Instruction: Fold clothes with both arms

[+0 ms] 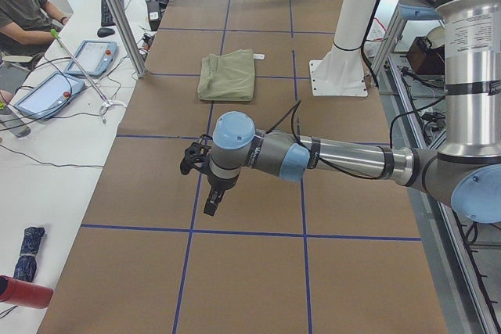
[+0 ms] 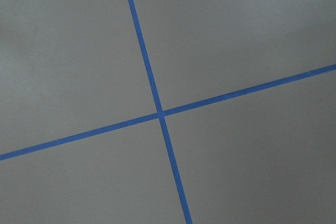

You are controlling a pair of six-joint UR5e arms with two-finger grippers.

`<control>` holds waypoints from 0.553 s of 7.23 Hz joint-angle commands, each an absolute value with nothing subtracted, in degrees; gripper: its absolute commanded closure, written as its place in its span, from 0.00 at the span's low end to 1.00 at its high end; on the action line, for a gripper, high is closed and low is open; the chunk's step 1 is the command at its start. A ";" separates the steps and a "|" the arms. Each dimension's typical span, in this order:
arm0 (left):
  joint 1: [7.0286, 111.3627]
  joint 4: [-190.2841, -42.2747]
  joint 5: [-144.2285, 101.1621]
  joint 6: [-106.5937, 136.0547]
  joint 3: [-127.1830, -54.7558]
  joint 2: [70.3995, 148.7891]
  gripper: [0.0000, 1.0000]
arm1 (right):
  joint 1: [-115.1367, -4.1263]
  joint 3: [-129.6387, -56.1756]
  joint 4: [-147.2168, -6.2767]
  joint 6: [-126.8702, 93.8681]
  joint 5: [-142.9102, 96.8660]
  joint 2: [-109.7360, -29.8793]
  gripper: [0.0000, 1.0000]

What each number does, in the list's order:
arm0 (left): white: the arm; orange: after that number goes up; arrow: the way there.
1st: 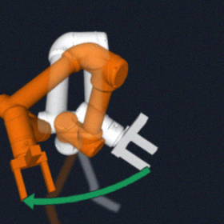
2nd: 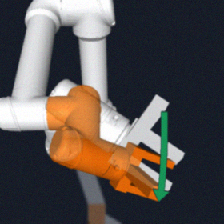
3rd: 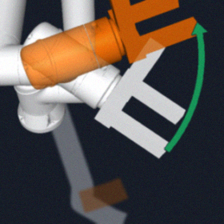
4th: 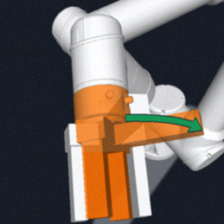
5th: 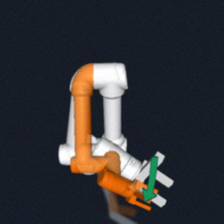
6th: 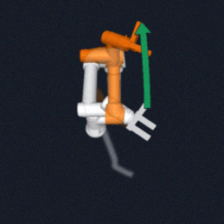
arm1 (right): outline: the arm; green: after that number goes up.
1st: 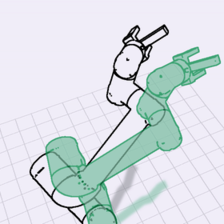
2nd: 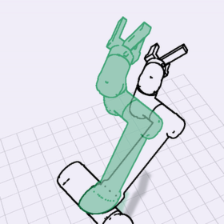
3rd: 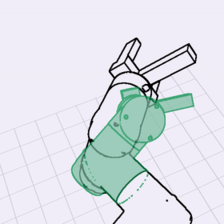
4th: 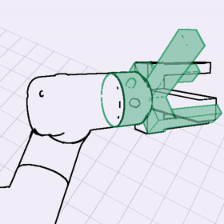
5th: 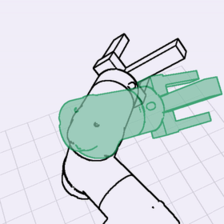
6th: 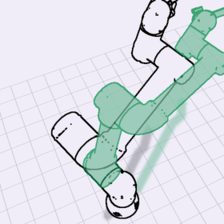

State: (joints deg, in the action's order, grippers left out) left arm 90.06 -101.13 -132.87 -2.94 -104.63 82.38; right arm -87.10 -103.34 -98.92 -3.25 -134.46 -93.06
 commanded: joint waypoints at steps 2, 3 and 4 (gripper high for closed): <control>90.00 -101.16 -133.24 -3.08 -105.91 81.56 0.00 | -87.10 -104.24 -99.14 -3.25 -134.74 -92.99 0.00; 90.09 -100.99 -133.07 -3.08 -106.69 81.48 0.00 | -87.10 -104.24 -99.14 -3.16 -134.65 -92.73 0.00; 89.91 -100.90 -132.98 -3.08 -105.57 81.47 0.00 | -87.10 -103.80 -99.05 -3.16 -134.74 -93.07 0.00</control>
State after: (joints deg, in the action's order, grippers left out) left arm 90.01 -101.03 -133.09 -3.08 -106.12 81.53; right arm -87.10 -104.09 -99.11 -3.20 -134.73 -92.94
